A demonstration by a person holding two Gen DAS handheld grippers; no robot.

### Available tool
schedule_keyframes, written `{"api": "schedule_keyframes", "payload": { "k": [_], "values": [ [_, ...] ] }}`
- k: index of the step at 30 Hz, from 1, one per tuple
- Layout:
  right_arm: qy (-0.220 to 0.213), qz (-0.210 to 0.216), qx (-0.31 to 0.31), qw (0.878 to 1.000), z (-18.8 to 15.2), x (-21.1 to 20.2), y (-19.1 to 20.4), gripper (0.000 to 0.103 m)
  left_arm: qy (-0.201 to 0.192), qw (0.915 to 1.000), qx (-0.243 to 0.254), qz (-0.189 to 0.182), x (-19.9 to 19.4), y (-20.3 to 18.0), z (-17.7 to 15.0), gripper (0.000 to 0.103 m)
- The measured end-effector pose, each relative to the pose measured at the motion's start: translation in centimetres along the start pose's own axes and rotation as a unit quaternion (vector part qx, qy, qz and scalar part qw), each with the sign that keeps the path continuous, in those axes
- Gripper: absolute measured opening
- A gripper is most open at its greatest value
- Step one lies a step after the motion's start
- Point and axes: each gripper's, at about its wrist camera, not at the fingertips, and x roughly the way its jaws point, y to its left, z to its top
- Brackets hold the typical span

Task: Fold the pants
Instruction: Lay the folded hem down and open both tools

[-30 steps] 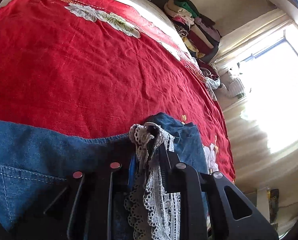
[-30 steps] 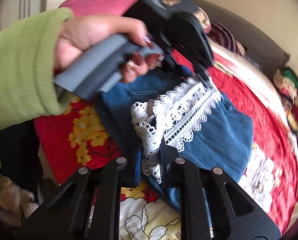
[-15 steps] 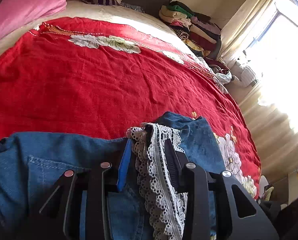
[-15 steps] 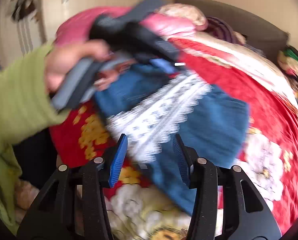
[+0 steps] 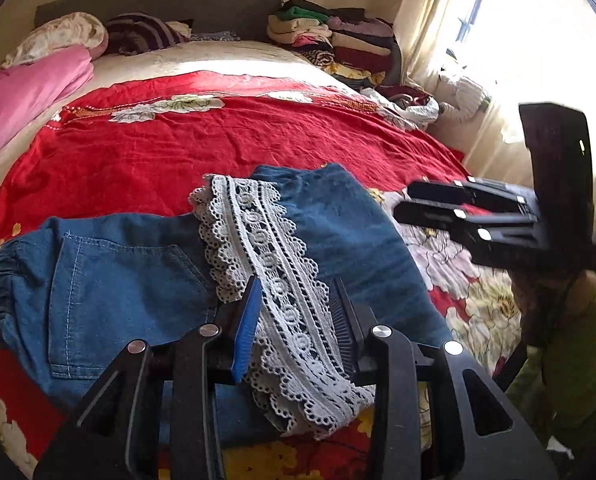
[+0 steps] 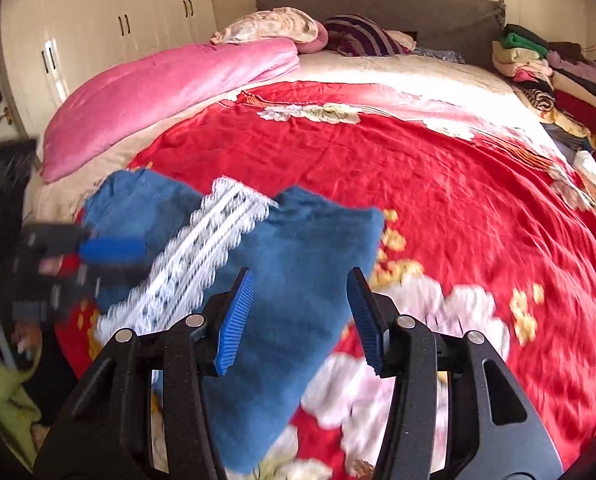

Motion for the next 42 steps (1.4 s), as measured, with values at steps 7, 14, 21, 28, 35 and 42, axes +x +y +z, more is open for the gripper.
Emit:
{"api": "schedule_keyframes", "payload": {
  "k": [7,14,21,28,35,42],
  "values": [
    [0.046,0.001,-0.030,0.998,2.5,5.4,0.1,0.042,0.048,0.9971,0.046,0.035,1.9,-1.2,-2.4,0.033],
    [0.108,-0.022,0.024,0.994,0.3,9.5,-3.7,0.040,0.059,0.9959,0.055,0.040,2.3,-0.8,-3.2,0.033],
    [0.100,-0.027,0.012,0.995,0.2,9.1,-3.5,0.041,0.059,0.9962,0.052,0.038,2.1,-0.8,-3.1,0.033],
    [0.053,-0.022,0.028,0.998,1.3,5.3,-3.3,0.055,0.040,0.9972,0.049,0.039,0.5,-1.0,-2.3,0.041],
    [0.017,-0.022,0.031,0.999,2.1,2.3,-2.7,0.078,0.024,0.9972,0.049,0.051,-1.5,-1.1,-1.9,0.064],
    [-0.004,-0.020,0.015,1.000,3.4,0.8,-1.0,0.086,0.006,0.9964,0.038,0.076,-3.8,-0.1,-1.6,0.081]
  ]
}}
